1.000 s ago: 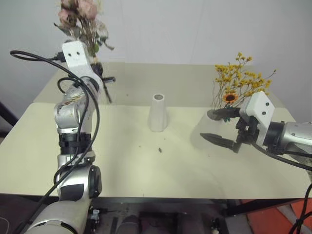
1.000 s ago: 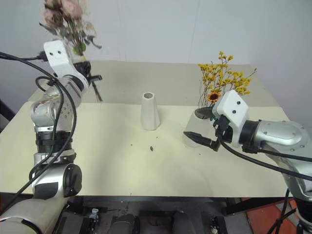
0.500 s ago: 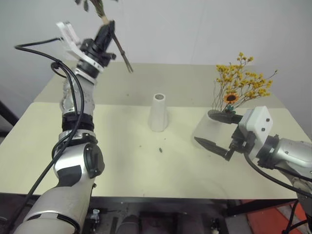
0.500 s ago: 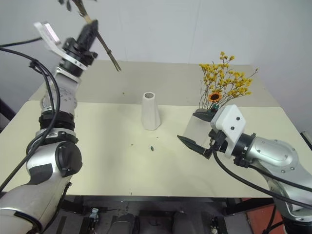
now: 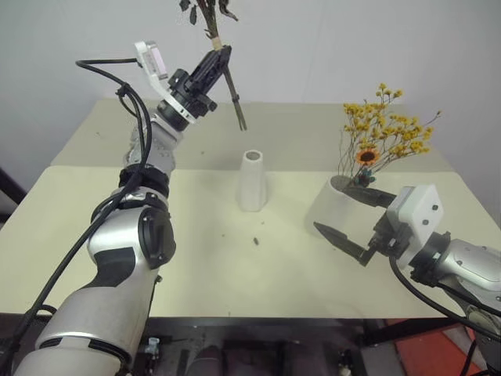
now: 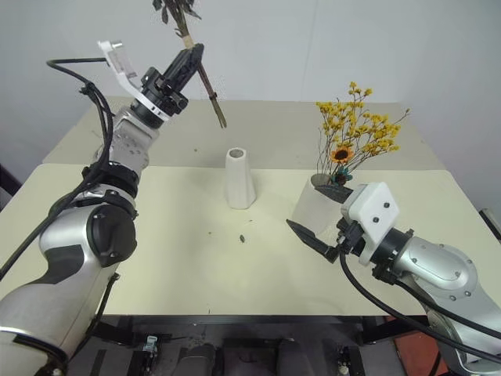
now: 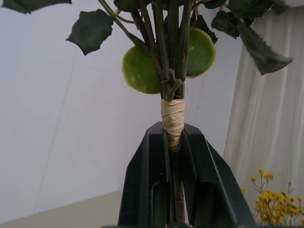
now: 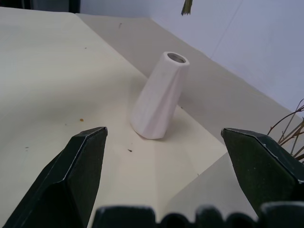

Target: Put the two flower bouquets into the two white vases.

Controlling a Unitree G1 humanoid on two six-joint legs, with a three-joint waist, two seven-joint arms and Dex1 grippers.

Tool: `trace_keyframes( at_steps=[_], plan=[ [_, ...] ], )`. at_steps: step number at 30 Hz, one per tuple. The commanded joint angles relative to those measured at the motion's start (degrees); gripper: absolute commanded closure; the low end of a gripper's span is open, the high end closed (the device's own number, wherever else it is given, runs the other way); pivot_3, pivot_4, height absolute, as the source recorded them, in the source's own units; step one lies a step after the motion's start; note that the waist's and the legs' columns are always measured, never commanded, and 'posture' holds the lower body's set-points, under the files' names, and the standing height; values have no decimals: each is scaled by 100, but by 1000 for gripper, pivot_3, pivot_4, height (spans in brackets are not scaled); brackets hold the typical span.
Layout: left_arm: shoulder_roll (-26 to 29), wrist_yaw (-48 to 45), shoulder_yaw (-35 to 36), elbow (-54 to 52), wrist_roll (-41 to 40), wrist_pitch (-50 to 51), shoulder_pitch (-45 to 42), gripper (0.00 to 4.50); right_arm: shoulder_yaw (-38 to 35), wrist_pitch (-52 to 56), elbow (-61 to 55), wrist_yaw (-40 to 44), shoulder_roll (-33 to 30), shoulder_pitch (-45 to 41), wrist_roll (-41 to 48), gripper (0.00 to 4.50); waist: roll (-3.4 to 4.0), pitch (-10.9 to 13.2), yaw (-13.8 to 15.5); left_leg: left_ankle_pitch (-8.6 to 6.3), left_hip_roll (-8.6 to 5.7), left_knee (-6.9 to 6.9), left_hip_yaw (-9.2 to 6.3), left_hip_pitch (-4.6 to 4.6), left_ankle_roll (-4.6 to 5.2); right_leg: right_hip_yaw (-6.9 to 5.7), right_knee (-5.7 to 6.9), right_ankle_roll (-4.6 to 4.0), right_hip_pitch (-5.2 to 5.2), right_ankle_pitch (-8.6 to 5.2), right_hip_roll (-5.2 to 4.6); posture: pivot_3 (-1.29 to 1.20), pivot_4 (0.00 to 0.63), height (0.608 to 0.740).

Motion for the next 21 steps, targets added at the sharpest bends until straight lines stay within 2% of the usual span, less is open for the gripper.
trace_keyframes(
  at_steps=[1,21],
  plan=[
    [-15,49,6,46,137,-151,-205,4396,-191,-136,-214,-122,26,16,-57,0,0,0,0,0,0,0,0,-1,0,0,-1,0,-1,0,0,0,150,740],
    [-291,393,12,194,553,-217,-20,4396,-91,-41,-225,-313,20,80,-246,0,0,0,3,0,-1,0,0,-1,0,0,0,1,-1,0,0,0,150,740]
  ],
)
